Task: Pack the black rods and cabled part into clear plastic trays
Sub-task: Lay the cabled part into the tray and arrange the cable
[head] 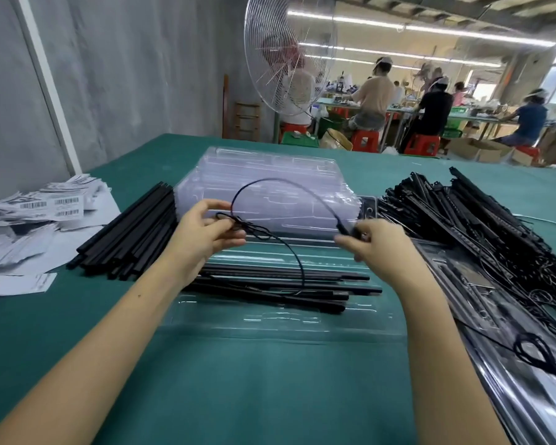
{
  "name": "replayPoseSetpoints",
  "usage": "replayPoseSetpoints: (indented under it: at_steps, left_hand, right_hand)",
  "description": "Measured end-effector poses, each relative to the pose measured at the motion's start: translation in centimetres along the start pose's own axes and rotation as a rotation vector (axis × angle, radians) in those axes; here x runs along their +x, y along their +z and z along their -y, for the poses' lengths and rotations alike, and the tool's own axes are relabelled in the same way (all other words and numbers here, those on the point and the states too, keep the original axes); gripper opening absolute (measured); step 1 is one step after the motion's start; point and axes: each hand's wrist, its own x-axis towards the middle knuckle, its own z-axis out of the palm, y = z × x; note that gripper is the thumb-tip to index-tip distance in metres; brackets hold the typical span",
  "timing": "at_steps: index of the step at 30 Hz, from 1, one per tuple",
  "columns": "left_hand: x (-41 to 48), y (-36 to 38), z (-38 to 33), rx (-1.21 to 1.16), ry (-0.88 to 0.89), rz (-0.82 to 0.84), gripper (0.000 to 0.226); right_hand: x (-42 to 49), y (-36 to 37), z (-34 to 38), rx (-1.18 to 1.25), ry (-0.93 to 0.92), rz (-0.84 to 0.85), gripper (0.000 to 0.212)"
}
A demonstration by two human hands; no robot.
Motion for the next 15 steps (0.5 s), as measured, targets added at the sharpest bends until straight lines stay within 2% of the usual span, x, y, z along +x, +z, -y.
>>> replayPoseSetpoints:
  at_steps: [2,6,10,12,15]
  left_hand:
    - [-0.2,0.7,-0.3,0.193,-0.032,0.084,0.018]
    - [-0.1,1.7,-1.2,0.491,-0.086,0.242,0.015]
    - [0.5,1.8,-1.8,0.803,-0.188,0.394,0.016]
    - [0.6,1.3,-2.1,0.888,-0.250,0.464,0.045]
    - [0.7,0.0,-2.9,1.009,-0.320,0.533,0.107]
  right_hand:
    - [-0.1,0.3,1.2,0.038,-0.075,-0.183,0.034]
    - [-0.7,0.8,2.8,0.112,-0.242,-0.364,0.036]
    - [-0.9,1.0,3.6,0.008,-0.387,-0.584,0.035]
    - [-0.4,1.1,3.3,-0.069,-0.335,-0.578,0.036]
    - [0.5,1.3,2.1,-0.116,-0.222,-0.414,0.035]
